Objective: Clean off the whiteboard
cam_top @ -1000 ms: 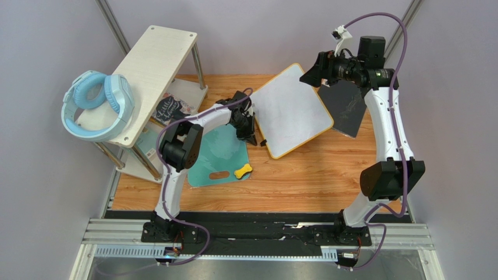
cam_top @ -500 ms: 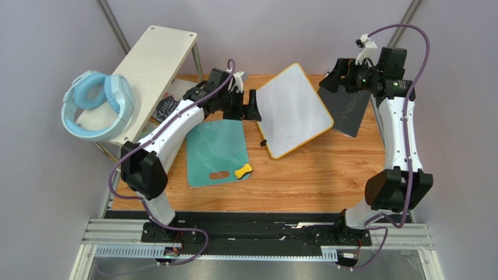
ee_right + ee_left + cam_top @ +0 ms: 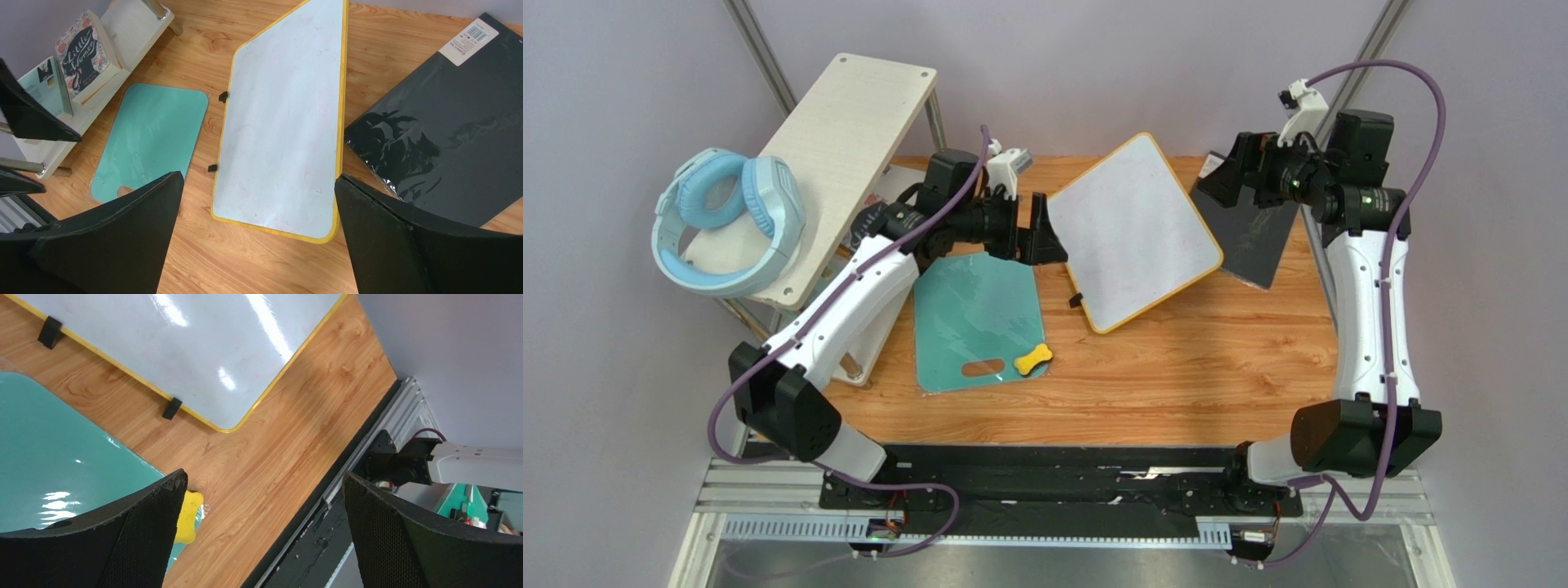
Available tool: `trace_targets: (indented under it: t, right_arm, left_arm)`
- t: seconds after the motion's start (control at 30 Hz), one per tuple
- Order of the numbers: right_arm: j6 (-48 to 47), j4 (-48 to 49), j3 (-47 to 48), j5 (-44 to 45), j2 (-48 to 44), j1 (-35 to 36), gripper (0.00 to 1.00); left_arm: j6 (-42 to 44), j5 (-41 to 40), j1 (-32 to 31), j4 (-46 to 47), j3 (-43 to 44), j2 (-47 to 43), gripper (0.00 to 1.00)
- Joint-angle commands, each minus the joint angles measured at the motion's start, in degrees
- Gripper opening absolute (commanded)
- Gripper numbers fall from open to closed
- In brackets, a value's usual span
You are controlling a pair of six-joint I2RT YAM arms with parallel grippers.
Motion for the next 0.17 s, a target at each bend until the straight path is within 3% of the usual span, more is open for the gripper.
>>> trace_targets:
  t: [0.0, 0.13]
  right_arm:
    - [-3.1, -3.2, -2.0, 2.7, -3.9, 0.0, 1.0]
    - [-4.0, -5.0, -3.2, 3.9, -5.8, 0.0, 1.0]
  left_arm:
    - [2.8, 3.0, 0.1, 3.7, -3.0, -6.2, 0.99]
    - [2.4, 1.2, 0.1, 3.8, -5.3, -9.4, 0.99]
